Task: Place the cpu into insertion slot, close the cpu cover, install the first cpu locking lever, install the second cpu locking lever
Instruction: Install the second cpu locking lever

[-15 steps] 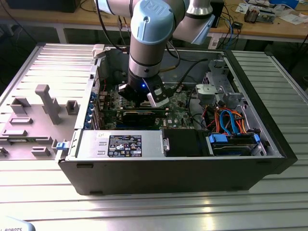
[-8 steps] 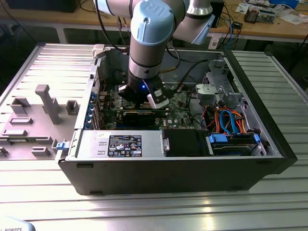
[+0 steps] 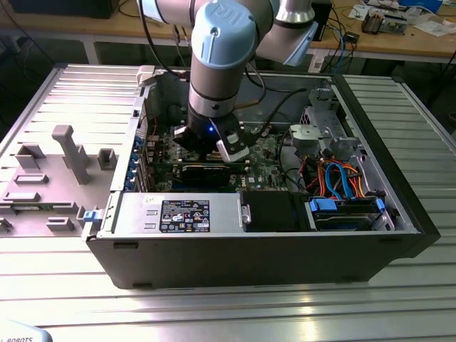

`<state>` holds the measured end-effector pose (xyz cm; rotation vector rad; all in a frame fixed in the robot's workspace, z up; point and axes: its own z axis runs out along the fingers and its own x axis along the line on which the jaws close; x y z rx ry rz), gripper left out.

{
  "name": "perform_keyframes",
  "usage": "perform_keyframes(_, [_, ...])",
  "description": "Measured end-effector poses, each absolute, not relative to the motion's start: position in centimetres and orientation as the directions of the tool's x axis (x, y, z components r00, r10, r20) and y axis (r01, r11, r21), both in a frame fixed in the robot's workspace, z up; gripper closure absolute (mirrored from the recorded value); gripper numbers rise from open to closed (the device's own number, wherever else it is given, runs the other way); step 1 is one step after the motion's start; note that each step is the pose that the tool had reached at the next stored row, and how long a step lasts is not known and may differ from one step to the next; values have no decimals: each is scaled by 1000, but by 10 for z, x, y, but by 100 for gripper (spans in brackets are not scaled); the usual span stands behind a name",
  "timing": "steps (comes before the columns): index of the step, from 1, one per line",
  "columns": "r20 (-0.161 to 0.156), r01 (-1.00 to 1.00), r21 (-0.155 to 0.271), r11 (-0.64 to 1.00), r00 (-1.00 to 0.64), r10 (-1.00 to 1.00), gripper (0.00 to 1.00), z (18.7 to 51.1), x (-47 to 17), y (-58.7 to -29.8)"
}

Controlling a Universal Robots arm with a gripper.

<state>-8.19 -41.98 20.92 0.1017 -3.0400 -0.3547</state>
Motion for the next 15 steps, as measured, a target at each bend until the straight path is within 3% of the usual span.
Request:
perform_keyframes(3, [69,-64,251,966,-994,-84,89,207,-83,-420])
perform_keyframes(15, [68,-65,262,963,-994,-85,89,201,-84,-420])
